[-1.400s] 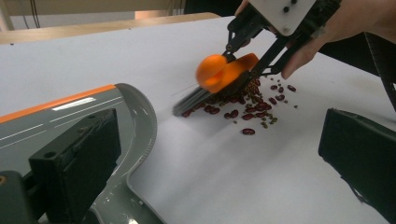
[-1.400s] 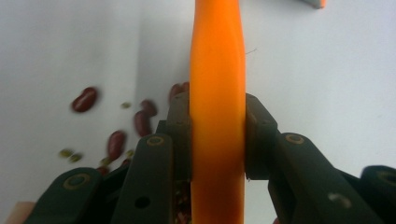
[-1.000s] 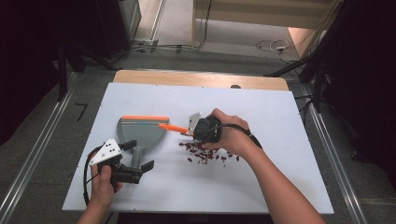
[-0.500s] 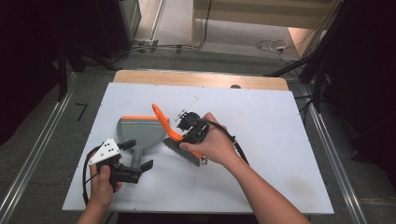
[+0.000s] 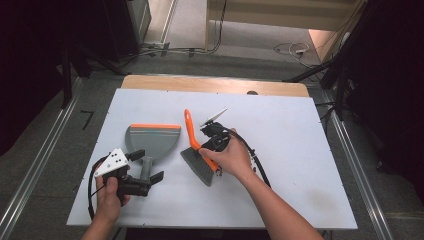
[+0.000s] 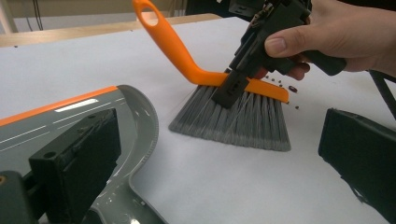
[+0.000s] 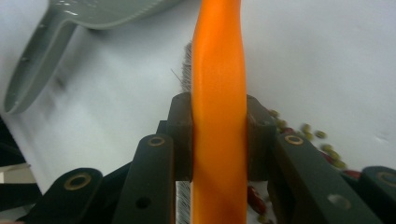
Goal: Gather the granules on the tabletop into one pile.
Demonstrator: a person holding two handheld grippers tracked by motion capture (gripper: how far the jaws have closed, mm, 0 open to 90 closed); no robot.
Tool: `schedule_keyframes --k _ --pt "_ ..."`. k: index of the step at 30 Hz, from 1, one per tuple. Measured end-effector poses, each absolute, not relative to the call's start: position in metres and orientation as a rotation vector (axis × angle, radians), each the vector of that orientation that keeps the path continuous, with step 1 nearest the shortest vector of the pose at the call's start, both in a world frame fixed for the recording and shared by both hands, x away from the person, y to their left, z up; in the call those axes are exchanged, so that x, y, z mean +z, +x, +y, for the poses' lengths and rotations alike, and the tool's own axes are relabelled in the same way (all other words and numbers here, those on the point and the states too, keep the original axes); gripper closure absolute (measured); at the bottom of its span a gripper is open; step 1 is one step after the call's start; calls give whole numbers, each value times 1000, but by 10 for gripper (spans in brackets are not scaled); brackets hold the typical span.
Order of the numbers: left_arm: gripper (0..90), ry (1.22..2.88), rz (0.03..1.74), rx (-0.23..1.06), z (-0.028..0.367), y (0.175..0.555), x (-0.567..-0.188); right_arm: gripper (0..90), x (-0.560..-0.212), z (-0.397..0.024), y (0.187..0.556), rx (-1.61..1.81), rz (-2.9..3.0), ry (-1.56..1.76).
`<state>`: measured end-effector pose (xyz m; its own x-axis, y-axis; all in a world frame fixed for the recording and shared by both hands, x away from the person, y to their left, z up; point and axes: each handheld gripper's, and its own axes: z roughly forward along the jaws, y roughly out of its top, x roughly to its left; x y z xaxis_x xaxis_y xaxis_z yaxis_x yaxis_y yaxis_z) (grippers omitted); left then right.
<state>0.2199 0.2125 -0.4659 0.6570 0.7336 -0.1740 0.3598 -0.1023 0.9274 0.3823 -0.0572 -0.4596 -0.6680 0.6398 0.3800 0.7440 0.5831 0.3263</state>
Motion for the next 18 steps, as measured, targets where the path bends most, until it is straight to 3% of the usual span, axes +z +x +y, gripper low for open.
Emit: schedule_keyframes --k 18 --pt "0 1717 878 399 209 219 -466 669 -465 -116 394 -714 -2529 -1382"
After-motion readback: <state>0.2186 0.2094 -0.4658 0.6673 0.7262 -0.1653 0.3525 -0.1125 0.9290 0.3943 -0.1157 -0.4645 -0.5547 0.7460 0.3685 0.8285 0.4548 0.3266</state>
